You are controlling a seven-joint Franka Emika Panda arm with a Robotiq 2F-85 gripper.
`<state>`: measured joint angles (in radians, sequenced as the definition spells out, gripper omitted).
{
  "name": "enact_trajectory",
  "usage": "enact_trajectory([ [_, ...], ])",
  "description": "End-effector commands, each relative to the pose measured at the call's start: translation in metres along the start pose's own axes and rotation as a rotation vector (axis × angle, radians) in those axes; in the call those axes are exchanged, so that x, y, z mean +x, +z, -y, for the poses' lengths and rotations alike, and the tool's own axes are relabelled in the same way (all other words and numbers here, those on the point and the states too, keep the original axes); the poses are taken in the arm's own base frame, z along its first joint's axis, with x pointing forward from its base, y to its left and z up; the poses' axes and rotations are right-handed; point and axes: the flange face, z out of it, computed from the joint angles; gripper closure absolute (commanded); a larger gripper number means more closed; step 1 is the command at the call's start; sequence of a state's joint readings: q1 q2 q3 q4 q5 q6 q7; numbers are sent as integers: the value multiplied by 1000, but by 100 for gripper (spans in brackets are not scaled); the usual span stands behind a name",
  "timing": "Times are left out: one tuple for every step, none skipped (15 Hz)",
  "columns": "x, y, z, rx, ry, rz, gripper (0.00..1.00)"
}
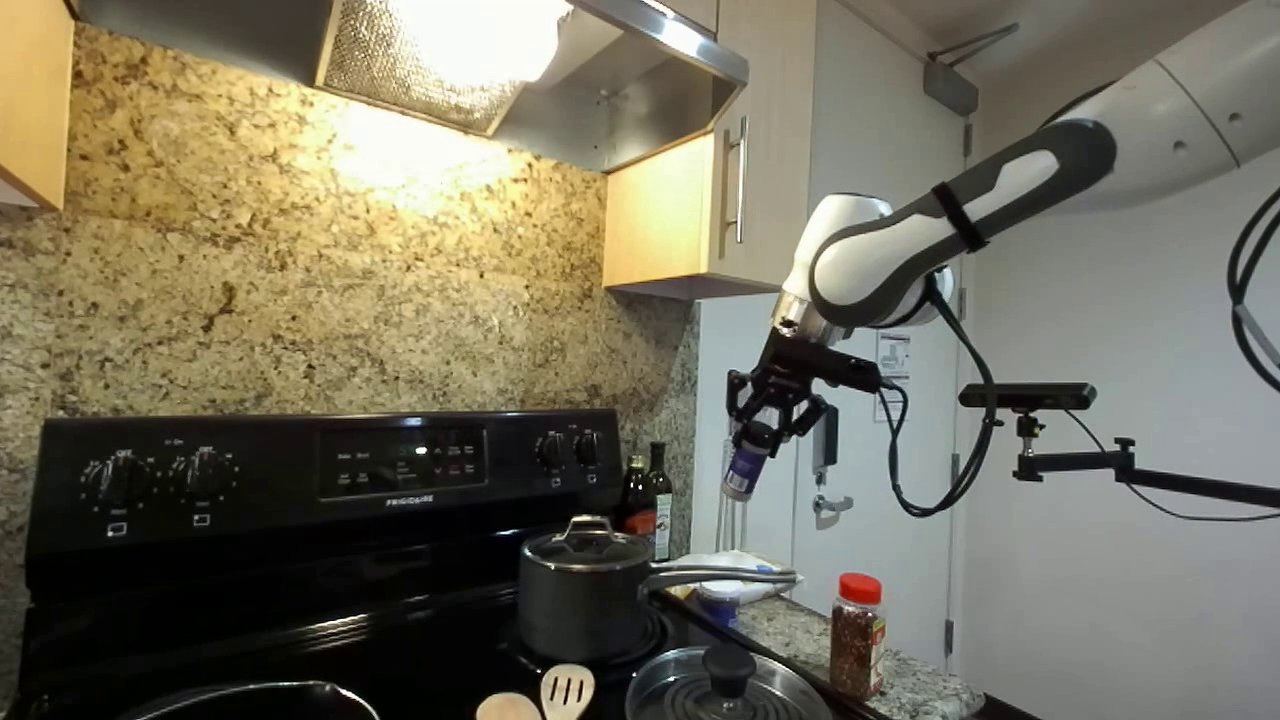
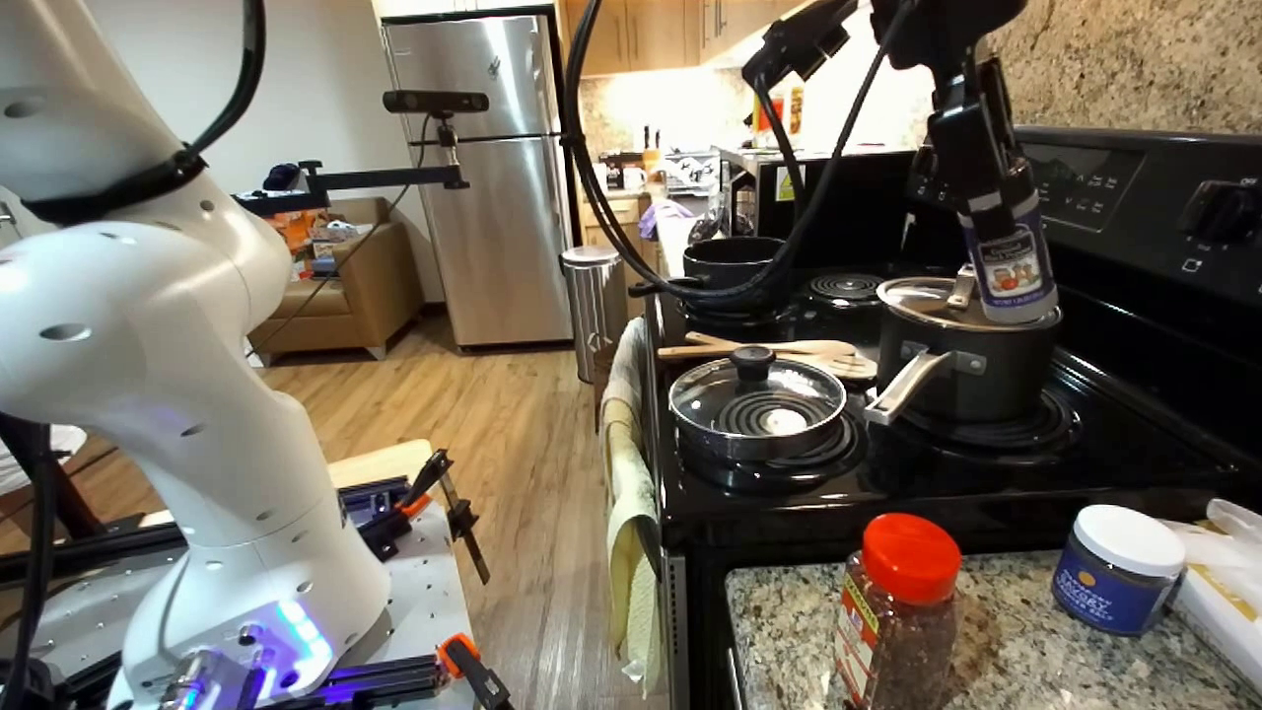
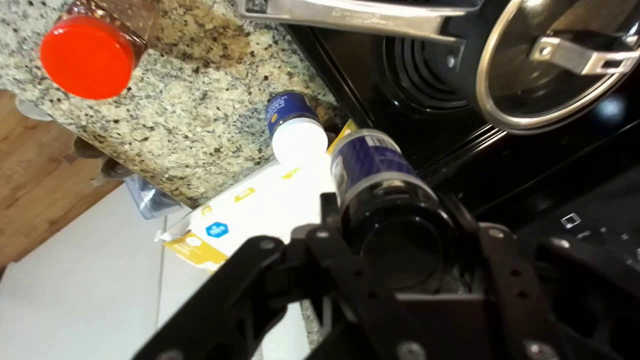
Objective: Move the bottle on the stovetop to the counter on the right
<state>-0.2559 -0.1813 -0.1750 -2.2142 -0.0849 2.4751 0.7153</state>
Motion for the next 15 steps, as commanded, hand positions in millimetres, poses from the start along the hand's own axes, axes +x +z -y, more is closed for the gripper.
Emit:
enact_trajectory([
  [24, -3, -58, 0, 196, 44, 75],
  [29, 1, -75, -16, 250, 59, 75],
  [34, 6, -89, -38, 288, 64, 75],
  [36, 10, -103, -59, 310, 72, 75],
  [38, 16, -116, -86, 325, 73, 75],
  [38, 21, -125, -95, 315, 79, 75],
  [37, 26, -130, -92, 291, 94, 75],
  [37, 30, -132, -99, 286, 78, 75],
  [35, 30, -130, -87, 291, 71, 75],
  [39, 29, -130, -96, 304, 83, 50],
  [38, 31, -131, -95, 303, 82, 50],
  [37, 32, -130, -95, 301, 82, 50],
  [37, 31, -129, -94, 300, 81, 50],
  [37, 31, -129, -94, 300, 81, 50],
  [42, 34, -129, -107, 324, 83, 75],
])
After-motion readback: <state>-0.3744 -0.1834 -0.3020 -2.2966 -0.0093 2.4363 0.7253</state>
